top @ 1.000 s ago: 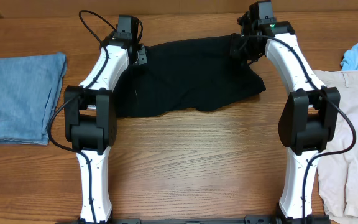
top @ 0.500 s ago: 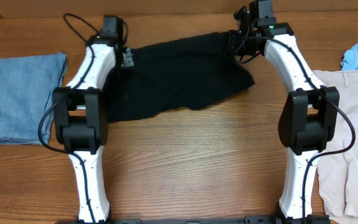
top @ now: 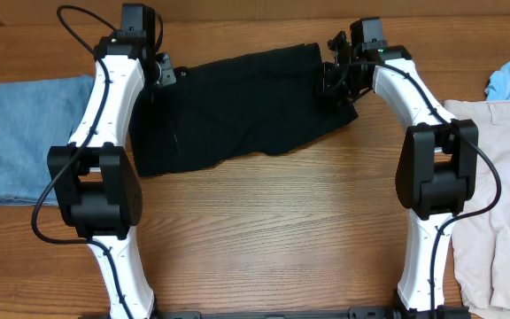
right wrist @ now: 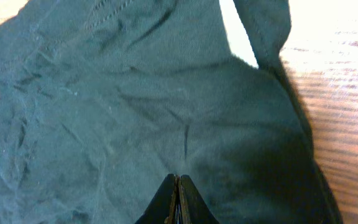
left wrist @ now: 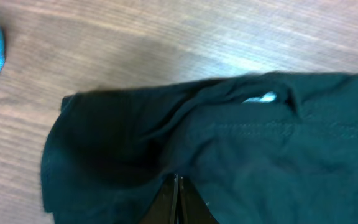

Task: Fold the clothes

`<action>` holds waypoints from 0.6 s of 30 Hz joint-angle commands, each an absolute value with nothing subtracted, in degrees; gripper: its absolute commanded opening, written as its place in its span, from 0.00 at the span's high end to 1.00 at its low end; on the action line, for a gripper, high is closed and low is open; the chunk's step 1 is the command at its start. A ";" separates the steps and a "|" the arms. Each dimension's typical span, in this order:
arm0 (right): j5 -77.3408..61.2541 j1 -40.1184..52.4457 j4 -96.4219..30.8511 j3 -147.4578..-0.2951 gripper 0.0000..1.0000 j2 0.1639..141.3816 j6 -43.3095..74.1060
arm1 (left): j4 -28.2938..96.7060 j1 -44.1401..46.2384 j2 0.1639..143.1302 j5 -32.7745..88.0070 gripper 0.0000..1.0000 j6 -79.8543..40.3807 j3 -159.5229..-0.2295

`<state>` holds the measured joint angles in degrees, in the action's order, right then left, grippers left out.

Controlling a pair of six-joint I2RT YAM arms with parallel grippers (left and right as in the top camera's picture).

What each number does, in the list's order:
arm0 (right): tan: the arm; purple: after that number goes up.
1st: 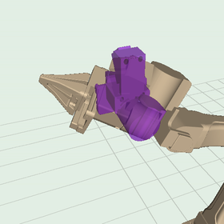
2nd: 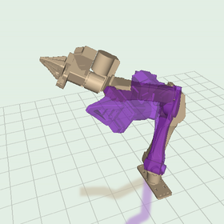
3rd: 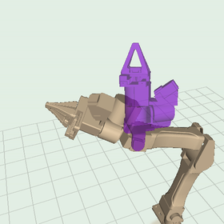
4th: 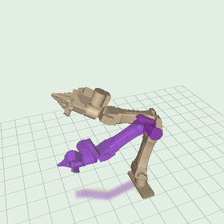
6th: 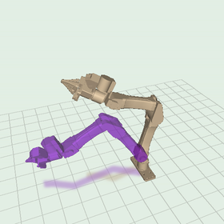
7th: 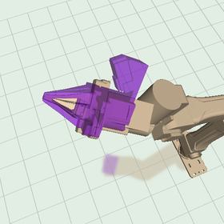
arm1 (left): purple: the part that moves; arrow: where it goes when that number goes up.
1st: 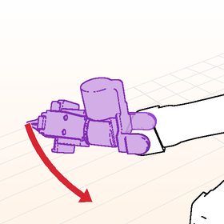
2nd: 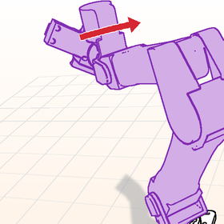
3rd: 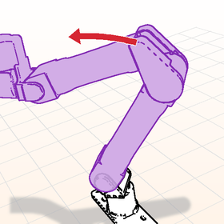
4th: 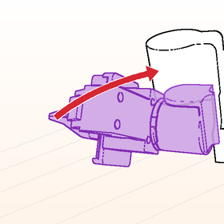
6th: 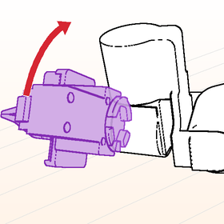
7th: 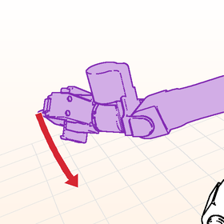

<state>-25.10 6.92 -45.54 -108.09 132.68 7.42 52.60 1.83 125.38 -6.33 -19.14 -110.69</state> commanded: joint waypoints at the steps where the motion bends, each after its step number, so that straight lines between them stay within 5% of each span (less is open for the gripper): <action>1: -25.52 7.35 -46.41 -109.89 0.96 132.25 7.01 | 53.12 1.52 126.56 -14.79 0.96 -19.75 -110.10; 13: -24.80 7.33 -50.33 -110.93 0.96 131.55 6.22 | 47.11 -3.33 133.64 -14.46 0.96 -19.46 -109.73; 18: -25.36 7.33 -59.57 -113.54 0.96 126.48 4.62 | 53.21 -0.12 125.82 -3.03 0.96 -19.53 -121.01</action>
